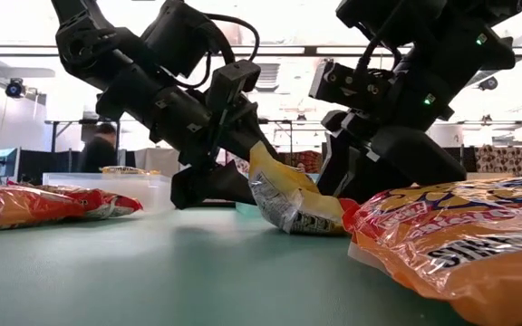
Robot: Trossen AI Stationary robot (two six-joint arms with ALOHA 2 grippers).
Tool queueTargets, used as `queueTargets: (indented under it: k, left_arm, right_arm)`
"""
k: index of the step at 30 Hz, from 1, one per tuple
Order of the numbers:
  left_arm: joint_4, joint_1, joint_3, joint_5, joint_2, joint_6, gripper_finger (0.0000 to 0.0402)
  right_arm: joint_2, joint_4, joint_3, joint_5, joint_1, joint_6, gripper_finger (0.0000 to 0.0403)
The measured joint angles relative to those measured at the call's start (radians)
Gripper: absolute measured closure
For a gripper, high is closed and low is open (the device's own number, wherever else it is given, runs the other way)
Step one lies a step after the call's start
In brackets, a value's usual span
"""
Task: Sort Maruchan noodles
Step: Put the yellow noodle pack into the transparent bin
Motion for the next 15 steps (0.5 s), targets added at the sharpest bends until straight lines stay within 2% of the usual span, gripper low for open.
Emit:
queueTargets:
  k: [15]
  left_arm:
    - [0.029, 0.004, 0.0, -0.011, 0.0, 0.015, 0.0196]
  right_arm:
    - [0.001, 0.017, 0.002, 0.011, -0.008, 0.009, 0.0179]
